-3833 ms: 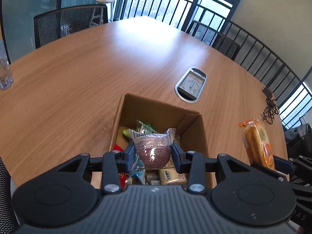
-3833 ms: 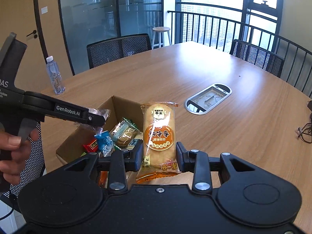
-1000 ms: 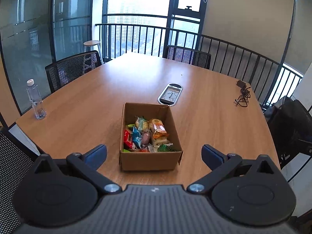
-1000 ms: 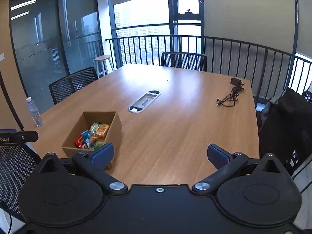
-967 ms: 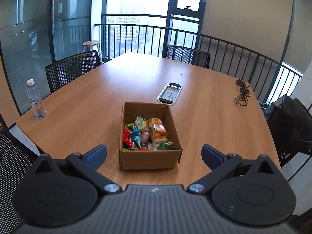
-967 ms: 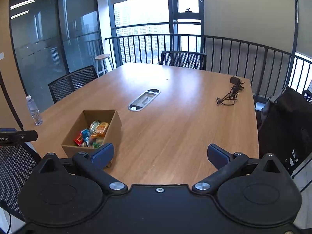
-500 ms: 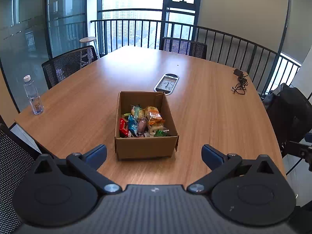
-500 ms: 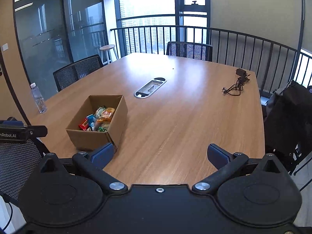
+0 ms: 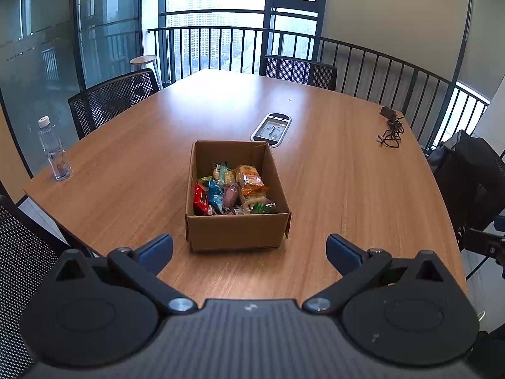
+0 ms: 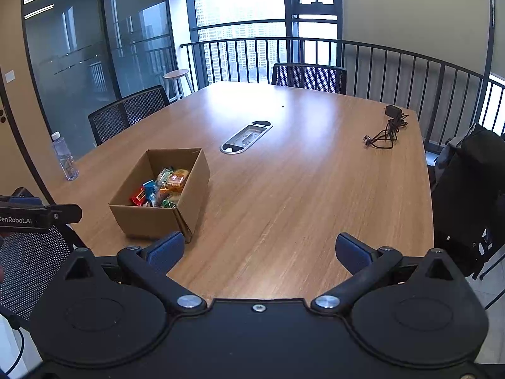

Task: Organize snacks

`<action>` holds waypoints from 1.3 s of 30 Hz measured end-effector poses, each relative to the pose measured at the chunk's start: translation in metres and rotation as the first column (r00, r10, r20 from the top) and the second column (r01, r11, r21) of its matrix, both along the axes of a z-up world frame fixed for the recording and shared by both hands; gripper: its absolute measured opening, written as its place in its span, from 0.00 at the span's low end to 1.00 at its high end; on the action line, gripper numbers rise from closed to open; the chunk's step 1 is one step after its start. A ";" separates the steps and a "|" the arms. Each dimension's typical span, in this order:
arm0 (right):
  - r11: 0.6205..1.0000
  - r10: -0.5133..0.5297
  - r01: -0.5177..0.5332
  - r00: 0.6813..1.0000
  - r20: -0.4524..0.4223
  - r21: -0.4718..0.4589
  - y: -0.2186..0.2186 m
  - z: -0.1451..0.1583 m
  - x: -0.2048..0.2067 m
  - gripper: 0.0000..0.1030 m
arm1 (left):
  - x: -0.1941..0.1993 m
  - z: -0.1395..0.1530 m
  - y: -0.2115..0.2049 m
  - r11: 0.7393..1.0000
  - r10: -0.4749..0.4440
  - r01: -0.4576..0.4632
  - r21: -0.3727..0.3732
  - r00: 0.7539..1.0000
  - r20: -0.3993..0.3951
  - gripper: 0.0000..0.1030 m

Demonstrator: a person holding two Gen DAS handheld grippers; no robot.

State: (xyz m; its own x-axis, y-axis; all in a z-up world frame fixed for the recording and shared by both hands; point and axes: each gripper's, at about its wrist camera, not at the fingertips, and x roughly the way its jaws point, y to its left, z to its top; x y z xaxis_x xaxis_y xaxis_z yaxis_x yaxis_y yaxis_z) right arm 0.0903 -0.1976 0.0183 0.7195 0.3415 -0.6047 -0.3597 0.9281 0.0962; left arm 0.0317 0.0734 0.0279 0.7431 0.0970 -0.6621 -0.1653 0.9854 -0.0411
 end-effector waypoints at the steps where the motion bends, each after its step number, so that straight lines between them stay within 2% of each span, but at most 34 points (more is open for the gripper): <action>1: 1.000 0.000 0.000 1.000 -0.004 0.003 0.000 0.000 0.000 1.00 | 0.000 -0.001 0.000 1.000 -0.001 0.001 -0.003 1.000 -0.001 1.00; 39: 0.999 -0.039 0.039 0.999 -0.014 0.020 -0.007 -0.004 0.001 1.00 | 0.003 -0.002 -0.003 1.000 -0.012 0.012 -0.022 1.000 0.004 1.00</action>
State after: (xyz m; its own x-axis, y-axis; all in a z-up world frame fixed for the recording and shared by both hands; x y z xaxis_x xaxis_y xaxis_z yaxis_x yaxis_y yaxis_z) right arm 0.0917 -0.2049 0.0144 0.7243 0.3258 -0.6076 -0.3218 0.9392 0.1199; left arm 0.0343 0.0701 0.0257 0.7468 0.0739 -0.6609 -0.1534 0.9861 -0.0631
